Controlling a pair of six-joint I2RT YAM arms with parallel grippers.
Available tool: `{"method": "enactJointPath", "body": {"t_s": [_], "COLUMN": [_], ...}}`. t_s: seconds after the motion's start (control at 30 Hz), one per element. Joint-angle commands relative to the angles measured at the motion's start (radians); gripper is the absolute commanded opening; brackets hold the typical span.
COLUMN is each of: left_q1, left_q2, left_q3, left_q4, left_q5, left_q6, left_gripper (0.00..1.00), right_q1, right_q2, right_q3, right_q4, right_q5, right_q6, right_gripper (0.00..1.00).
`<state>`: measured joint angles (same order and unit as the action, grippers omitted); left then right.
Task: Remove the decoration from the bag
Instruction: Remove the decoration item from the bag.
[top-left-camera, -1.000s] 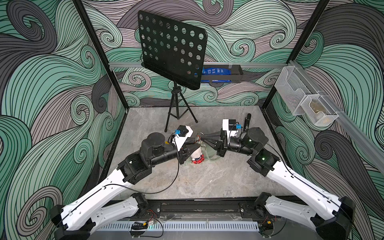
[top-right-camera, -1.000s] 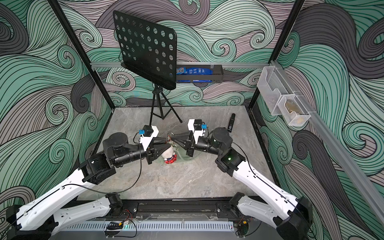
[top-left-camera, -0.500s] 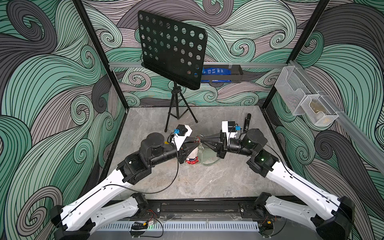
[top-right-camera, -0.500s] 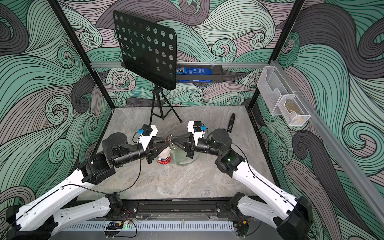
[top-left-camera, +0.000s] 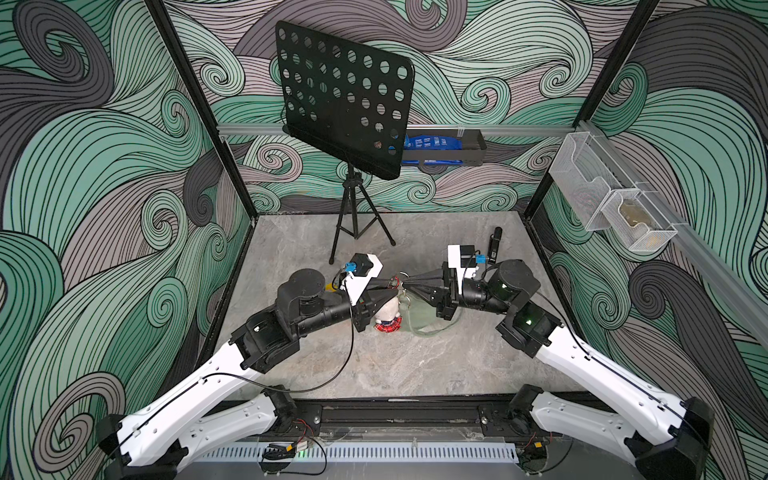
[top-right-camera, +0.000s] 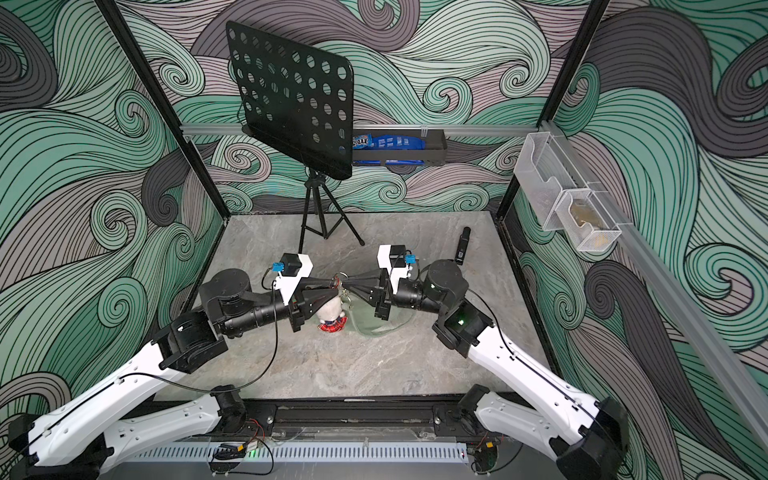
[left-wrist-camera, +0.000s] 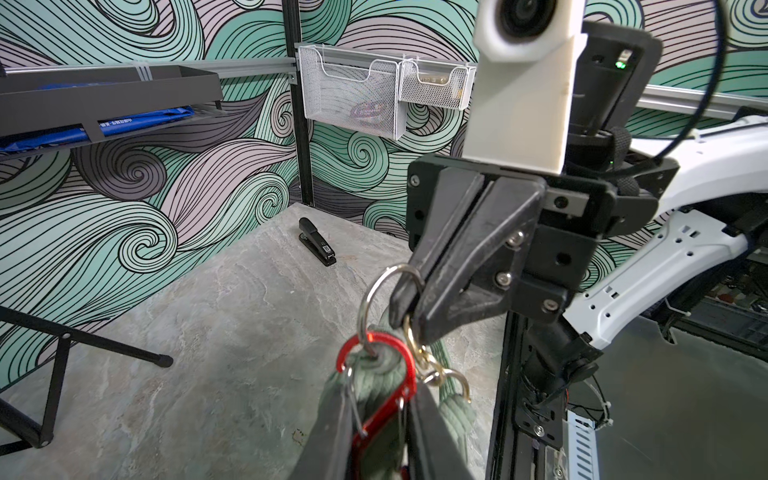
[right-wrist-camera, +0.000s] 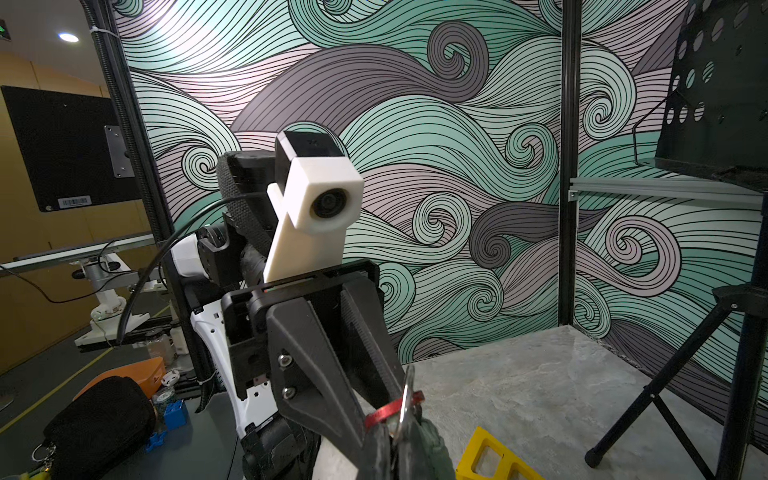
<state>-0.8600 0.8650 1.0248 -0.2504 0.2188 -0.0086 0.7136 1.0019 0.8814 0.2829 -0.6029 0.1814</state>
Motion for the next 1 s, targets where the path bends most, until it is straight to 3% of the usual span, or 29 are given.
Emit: {"method": "enactJointPath", "body": {"t_s": [0.0,0.1,0.6,0.8,0.83,0.9,0.97], "left_q1": [-0.002,-0.003,-0.002,-0.002,-0.002,-0.002,-0.002], "left_q2": [-0.026,-0.028,-0.022,-0.023,-0.021,-0.019,-0.017], "left_q3": [-0.001,0.003,0.022,0.019,0.017,0.012,0.006], "left_q4": [0.003,0.0,-0.024,-0.032,-0.03,-0.02,-0.009], "left_q5": [0.043,0.072,0.197,0.185,0.178,0.172,0.172], "left_q6": [0.025,0.037,0.078,0.079,0.075,0.067,0.063], "left_gripper": [0.04,0.0,0.0,0.0,0.04,0.28,0.36], "right_q1": [0.002,-0.001,-0.021,-0.023,-0.025,-0.025,-0.025], "right_q2": [-0.02,-0.017,-0.018,-0.03,-0.031,-0.034,-0.038], "right_q3": [0.001,0.0,-0.006,-0.006,-0.003,0.0,-0.001], "right_q4": [0.023,0.022,0.006,-0.011,-0.021,-0.028,-0.025], "right_q5": [-0.003,-0.007,-0.019,-0.009,-0.007,-0.009,-0.022], "right_q6": [-0.008,-0.005,-0.008,-0.029,-0.037,-0.043,-0.043], "right_gripper": [0.0,0.0,0.0,0.0,0.0,0.0,0.0]}}
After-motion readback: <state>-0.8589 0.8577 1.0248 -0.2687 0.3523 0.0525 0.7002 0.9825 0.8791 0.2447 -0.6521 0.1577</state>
